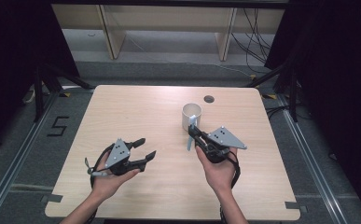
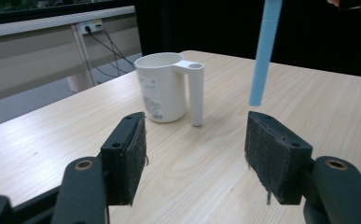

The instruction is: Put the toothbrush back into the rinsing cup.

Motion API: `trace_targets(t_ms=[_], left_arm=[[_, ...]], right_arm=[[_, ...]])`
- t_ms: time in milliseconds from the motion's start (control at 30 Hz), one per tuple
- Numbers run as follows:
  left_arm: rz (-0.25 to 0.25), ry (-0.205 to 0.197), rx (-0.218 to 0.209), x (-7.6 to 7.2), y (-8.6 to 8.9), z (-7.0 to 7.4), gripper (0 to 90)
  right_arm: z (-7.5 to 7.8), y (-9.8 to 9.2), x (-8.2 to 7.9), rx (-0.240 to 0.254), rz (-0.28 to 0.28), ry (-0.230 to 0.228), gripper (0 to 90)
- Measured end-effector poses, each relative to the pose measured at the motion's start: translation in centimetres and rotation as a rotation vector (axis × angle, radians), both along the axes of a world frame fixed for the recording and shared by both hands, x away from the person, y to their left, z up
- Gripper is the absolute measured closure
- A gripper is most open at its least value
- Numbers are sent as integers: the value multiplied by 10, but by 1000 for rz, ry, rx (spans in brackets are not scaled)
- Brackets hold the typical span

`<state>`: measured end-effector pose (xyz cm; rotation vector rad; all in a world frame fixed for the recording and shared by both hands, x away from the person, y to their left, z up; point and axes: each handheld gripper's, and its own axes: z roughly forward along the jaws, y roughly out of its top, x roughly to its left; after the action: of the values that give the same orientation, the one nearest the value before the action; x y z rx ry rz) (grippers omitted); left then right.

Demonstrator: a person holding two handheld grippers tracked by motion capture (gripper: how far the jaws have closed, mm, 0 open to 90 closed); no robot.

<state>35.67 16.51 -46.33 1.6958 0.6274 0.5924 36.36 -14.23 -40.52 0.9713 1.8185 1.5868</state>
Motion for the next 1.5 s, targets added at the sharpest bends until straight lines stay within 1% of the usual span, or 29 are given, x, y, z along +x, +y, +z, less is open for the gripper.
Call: trace_targets(t_ms=[33,133,167,267,300,333,467,533,567,700,733,800,833,867,900,967,1000,1033,1067,1100,1133,1167,1233,1267,1300,1333,1367,1400,1500], left_arm=[[10,4,-1,-1,4,-1,382],[26,28,-46,-3,15,-6,379],[32,34,-53,-4,17,-8,379],[39,47,-48,-4,23,-13,378],[37,42,-63,-4,25,-15,378],[49,49,-50,-5,27,-15,378],[66,52,-55,-4,32,-17,379],[70,52,-61,-3,33,-17,379],[72,50,-62,-3,33,-17,378],[74,39,-65,-2,33,-18,380],[76,47,-61,-2,33,-19,380],[76,54,-57,-2,32,-21,380],[75,57,-57,-2,32,-22,380],[73,58,-64,-1,31,-23,379],[66,52,-79,0,31,-24,377],[78,59,-61,-1,32,-23,374],[79,57,-60,-1,32,-24,374],[79,57,-60,-1,32,-24,373],[82,60,-64,0,33,-24,373],[81,57,-62,0,33,-24,373],[79,56,-60,0,33,-23,373],[71,47,-75,1,32,-24,373],[79,54,-60,-1,32,-22,373],[80,53,-66,-1,32,-21,373],[80,53,-66,-1,32,-21,373],[70,38,-87,0,31,-21,373],[79,45,-70,-1,32,-20,373],[79,46,-70,-1,32,-19,373],[77,37,-77,0,31,-20,373]], right_arm=[[0,0,0,5,0,12,858],[-2,-1,2,-13,3,-17,858],[-2,-1,2,-6,5,-4,858],[-2,-1,2,-4,-3,2,858],[-2,-1,0,6,-11,16,857],[-3,-1,1,7,-4,11,858],[-2,-2,3,-1,-11,-9,857],[0,-3,1,16,-14,2,857],[0,-4,2,12,-15,-10,857],[1,-7,2,20,-19,-3,857],[2,-8,2,9,-23,-19,857],[3,-8,2,23,-18,-4,857],[4,-9,3,6,-25,-19,857],[4,-9,3,19,-22,-8,857],[5,-11,4,13,-25,-23,857],[7,-12,4,27,-27,-3,857],[7,-13,6,27,-32,-21,857],[8,-14,6,21,-28,-17,857],[9,-12,6,41,-30,-10,857],[10,-13,7,30,-28,-20,857],[11,-13,6,38,-31,-2,857],[12,-12,8,51,-26,-13,857],[14,-12,8,38,-34,-14,857],[15,-11,9,38,-26,-13,857],[16,-11,12,37,-16,-31,857],[17,-11,12,32,-25,-33,857],[19,-11,12,24,-32,-34,857],[19,-9,11,43,-22,-12,857],[20,-10,13,38,-29,-19,857]])
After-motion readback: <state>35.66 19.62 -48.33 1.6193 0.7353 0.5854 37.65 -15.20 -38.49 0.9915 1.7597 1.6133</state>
